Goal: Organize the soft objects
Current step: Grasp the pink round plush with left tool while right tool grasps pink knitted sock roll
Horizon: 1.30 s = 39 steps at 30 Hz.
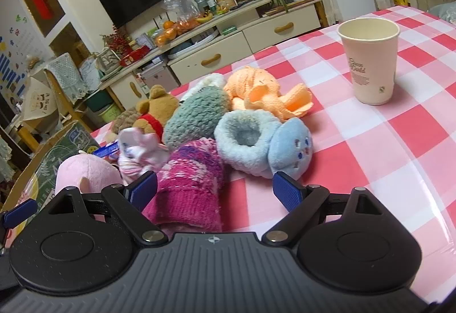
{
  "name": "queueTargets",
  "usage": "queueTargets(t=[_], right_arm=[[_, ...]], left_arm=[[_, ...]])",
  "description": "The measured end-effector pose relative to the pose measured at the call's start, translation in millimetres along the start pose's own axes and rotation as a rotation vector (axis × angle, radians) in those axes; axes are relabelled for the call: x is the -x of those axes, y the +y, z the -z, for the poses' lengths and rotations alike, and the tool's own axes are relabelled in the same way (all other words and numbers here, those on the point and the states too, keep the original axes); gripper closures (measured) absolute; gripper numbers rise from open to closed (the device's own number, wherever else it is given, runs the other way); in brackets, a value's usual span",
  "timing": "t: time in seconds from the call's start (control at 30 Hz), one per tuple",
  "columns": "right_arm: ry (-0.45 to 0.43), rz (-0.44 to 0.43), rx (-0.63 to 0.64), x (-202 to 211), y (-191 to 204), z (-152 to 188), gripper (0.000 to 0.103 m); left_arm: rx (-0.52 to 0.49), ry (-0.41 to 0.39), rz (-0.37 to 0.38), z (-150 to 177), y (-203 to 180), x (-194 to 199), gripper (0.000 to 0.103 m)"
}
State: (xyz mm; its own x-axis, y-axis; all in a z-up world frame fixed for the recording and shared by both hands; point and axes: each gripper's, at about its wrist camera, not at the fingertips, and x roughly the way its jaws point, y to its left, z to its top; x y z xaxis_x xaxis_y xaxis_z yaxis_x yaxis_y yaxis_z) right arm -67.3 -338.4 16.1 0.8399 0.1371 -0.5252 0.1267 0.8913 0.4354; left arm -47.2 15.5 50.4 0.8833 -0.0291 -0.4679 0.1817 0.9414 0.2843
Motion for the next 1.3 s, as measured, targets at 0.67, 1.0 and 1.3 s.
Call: queueTargets(t=[0.67,1.0,1.3], right_arm=[[0.050,-0.013,0.051,-26,20,-4,0.000],[0.063,-0.008,0.057,-32,19,-7,0.008],[0.056,-0.009,0.140,-33,33,-5,0.029]], left_arm=[[-0.224,-0.012,0.067,3,-28,-29,0.000],[-0.177,0.028,0.102,-5,-14,-35,0.009],[-0.034,0.064,0.195,-13,16,-30,0.012]])
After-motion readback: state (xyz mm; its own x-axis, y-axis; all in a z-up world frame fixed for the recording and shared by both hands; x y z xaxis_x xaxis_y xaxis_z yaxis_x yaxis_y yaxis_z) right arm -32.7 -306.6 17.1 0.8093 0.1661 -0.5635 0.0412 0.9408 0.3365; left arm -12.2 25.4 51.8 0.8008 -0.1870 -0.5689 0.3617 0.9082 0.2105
